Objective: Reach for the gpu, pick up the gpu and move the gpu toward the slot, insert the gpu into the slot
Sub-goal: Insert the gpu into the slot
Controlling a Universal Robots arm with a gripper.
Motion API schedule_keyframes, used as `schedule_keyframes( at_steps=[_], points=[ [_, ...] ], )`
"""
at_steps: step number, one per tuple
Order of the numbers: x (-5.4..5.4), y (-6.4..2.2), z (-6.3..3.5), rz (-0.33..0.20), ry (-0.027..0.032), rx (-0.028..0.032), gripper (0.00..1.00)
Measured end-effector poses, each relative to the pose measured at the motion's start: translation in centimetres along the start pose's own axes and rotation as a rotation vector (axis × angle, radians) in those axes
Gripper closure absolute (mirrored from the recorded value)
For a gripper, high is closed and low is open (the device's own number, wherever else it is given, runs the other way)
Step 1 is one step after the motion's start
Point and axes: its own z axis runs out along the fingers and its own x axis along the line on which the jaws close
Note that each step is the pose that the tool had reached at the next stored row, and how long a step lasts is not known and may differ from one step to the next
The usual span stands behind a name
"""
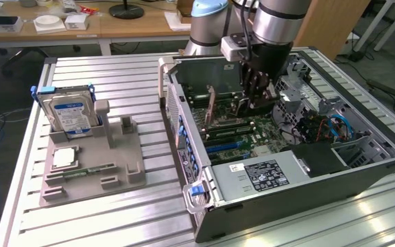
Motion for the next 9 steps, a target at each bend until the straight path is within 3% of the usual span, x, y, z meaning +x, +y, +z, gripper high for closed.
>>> schedule_keyframes(
  at_steps=[9],
  points=[
    [0.94,0.64,0.44,0.0,-0.0007,-0.0002,0.73]
  ],
)
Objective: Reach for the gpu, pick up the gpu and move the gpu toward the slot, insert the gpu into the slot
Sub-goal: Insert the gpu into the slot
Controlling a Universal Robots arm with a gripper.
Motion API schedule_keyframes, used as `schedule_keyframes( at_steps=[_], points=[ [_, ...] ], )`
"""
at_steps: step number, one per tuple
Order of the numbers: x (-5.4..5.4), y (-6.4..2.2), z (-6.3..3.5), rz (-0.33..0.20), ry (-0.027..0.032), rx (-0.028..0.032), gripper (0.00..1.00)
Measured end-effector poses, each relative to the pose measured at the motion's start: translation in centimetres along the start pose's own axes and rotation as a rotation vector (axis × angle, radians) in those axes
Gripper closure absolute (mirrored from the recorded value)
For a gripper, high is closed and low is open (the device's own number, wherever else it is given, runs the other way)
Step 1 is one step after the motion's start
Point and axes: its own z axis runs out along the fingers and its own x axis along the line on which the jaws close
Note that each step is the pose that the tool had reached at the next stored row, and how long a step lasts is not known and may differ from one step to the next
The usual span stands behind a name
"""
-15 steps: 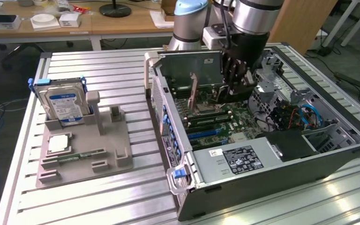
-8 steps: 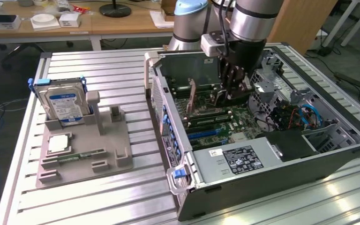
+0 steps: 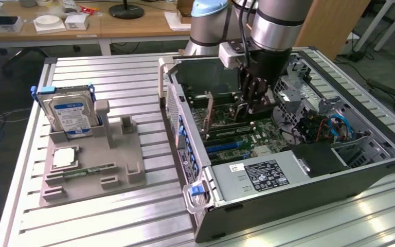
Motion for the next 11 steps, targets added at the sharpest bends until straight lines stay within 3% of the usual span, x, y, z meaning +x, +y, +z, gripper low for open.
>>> schedule_keyframes(
  at_steps=[6,11],
  points=[
    [0.1,0.62,0.21,0.0,-0.001,0.0,0.73],
    [1.0,0.65,0.33,0.0,-0.0009,0.0,0.73]
  ],
)
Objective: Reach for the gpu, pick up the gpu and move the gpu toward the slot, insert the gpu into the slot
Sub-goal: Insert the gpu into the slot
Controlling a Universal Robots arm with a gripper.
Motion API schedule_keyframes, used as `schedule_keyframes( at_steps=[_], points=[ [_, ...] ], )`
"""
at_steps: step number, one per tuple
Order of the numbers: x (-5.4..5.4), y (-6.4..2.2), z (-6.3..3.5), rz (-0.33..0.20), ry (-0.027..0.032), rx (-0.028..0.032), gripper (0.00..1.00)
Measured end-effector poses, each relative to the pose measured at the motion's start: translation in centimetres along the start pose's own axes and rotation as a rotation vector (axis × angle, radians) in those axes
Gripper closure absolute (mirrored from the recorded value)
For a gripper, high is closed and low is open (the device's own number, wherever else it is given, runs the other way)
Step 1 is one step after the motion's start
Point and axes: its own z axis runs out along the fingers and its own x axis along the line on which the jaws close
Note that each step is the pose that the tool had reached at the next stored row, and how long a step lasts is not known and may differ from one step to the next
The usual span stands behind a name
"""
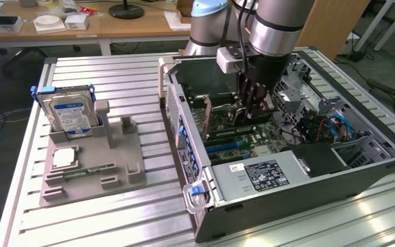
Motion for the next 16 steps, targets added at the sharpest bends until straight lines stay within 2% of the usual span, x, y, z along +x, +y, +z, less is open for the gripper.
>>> schedule_keyframes(
  at_steps=[16],
  points=[
    [-0.1,0.56,2.82,0.0,-0.0001,0.0,0.73]
  ],
)
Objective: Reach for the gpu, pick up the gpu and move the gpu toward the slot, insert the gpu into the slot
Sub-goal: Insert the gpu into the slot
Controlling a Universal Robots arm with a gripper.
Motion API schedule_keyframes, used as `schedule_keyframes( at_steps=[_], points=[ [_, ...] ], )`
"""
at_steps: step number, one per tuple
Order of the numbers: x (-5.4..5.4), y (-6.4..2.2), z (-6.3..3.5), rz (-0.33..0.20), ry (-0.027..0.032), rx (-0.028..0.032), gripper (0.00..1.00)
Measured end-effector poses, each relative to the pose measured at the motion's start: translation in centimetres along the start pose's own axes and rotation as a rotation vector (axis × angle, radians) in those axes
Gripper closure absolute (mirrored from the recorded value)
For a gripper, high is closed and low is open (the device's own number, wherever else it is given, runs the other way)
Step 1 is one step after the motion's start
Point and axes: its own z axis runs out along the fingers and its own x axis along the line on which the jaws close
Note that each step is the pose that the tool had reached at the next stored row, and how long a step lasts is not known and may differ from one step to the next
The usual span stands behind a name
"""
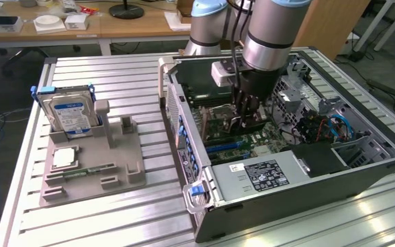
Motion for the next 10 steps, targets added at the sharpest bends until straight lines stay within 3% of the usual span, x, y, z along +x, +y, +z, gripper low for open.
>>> schedule_keyframes(
  at_steps=[10],
  points=[
    [-0.3,0.5,1.79,0.0,0.0,0.0,0.73]
  ],
)
